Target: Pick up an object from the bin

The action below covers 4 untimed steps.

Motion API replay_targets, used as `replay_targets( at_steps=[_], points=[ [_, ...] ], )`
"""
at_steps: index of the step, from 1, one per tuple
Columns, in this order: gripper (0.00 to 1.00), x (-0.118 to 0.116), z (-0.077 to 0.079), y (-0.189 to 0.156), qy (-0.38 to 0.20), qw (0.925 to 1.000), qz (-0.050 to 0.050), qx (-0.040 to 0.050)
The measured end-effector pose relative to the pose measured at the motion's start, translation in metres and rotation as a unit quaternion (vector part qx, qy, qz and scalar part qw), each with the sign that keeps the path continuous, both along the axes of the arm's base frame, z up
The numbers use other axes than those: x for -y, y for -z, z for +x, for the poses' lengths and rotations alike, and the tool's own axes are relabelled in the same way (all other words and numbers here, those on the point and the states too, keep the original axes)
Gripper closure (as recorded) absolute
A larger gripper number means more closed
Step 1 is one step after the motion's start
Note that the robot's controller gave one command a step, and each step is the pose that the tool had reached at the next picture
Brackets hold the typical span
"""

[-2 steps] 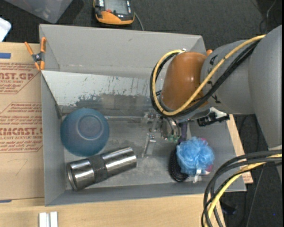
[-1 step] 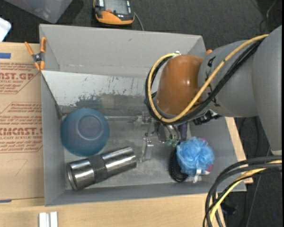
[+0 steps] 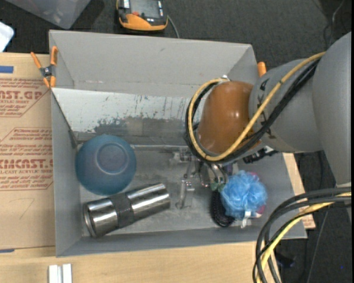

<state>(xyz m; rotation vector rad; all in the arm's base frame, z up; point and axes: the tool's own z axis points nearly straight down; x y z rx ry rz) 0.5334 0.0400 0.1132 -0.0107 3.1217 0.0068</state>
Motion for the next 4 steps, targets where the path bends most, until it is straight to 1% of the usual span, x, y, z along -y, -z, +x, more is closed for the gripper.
replay_targets(
  at_steps=[1,2,3,4],
  points=[
    [0.0,-0.021,-0.009,-0.014,-0.041,0.9991,-0.001,-0.0004],
    [0.0,-0.02,-0.022,0.046,-0.018,0.9998,-0.002,-0.0105],
    [1.0,-0.074,-0.017,0.039,-0.039,0.9993,0.0,0.0008],
    [1.0,-0.074,-0.017,0.04,-0.039,0.9993,0.0,0.0008]
  ],
)
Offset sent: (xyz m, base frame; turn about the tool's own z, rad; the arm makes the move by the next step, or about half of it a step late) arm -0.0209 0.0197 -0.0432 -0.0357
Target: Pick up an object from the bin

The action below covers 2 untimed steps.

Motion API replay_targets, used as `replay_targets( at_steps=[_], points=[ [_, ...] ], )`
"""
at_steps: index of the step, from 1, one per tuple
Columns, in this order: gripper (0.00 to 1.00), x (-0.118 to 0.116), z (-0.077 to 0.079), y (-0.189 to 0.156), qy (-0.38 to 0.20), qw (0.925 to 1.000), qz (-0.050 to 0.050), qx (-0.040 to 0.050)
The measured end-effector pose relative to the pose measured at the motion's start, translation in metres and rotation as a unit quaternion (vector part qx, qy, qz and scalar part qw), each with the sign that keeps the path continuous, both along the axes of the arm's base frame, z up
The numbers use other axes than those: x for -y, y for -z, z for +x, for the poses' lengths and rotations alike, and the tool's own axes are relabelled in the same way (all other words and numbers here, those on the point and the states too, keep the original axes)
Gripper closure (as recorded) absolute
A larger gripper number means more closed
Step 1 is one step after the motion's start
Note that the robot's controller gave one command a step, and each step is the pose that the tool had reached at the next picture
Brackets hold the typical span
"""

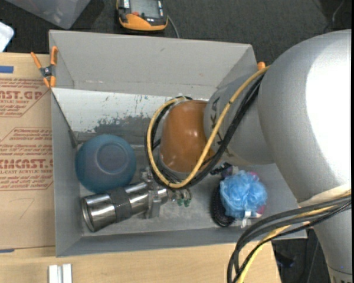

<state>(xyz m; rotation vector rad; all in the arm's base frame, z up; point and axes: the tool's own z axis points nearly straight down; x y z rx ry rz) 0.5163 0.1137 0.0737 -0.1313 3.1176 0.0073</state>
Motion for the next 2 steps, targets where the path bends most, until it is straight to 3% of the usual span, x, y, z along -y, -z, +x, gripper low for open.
replay_targets(
  at_steps=[1,2],
  points=[
    [1.0,-0.001,-0.007,-0.02,0.003,1.0,-0.002,-0.0059],
    [1.0,-0.021,-0.02,-0.022,-0.034,0.9994,-0.006,-0.0043]
  ],
)
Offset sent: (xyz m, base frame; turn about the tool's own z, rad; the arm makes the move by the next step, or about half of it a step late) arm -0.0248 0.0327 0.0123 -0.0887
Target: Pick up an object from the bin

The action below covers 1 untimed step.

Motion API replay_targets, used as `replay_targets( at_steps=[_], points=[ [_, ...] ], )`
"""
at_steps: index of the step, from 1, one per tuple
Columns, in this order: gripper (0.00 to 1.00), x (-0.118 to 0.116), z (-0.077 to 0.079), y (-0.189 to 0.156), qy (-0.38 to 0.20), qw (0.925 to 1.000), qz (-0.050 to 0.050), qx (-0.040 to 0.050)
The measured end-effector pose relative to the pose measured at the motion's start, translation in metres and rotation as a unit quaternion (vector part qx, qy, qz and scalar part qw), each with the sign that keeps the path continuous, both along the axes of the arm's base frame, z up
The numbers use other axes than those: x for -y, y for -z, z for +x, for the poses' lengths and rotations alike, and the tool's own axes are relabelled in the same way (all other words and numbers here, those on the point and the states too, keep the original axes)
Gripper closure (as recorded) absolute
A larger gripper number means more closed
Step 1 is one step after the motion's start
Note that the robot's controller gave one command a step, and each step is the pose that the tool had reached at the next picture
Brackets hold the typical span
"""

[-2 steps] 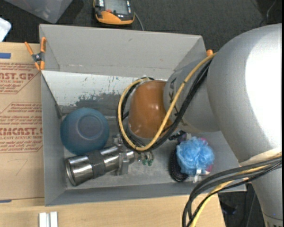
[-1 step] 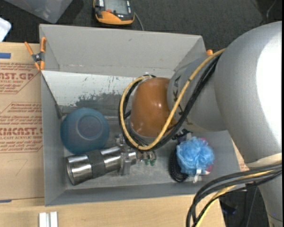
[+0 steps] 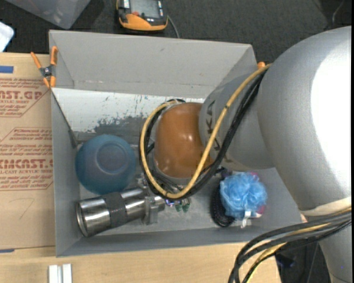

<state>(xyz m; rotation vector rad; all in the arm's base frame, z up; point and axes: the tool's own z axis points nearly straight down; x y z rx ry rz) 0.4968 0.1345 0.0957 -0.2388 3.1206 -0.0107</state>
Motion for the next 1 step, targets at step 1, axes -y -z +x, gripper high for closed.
replay_targets(
  at_steps=[1],
  points=[
    [1.0,0.0164,0.0171,-0.0634,0.022,0.9997,0.005,0.0048]
  ],
)
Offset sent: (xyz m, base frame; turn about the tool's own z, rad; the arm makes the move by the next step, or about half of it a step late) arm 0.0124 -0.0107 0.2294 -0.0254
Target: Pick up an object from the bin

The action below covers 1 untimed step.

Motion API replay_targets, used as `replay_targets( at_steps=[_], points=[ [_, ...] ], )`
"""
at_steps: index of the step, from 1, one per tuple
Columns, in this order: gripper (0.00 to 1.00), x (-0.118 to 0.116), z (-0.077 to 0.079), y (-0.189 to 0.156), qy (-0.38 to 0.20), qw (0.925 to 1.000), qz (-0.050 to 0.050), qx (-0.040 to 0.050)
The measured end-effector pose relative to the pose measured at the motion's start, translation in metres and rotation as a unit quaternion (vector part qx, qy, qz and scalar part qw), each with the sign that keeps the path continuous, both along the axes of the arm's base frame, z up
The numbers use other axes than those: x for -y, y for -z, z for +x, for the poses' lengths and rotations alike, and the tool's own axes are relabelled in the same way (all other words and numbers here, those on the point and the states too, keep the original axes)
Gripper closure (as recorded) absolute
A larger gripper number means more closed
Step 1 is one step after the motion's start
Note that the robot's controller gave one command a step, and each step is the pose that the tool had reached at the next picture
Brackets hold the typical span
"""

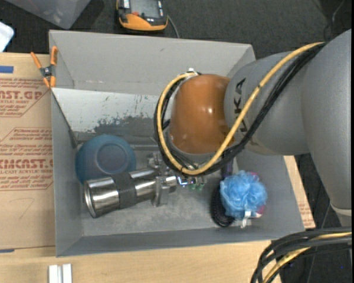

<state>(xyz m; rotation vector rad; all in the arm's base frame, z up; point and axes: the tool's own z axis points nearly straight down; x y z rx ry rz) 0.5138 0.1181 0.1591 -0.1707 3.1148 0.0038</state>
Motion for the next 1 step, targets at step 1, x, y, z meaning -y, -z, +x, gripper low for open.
replay_targets(
  at_steps=[1],
  points=[
    [1.0,-0.0029,-0.0039,-0.0878,-0.02,0.9998,-0.004,-0.0089]
  ],
)
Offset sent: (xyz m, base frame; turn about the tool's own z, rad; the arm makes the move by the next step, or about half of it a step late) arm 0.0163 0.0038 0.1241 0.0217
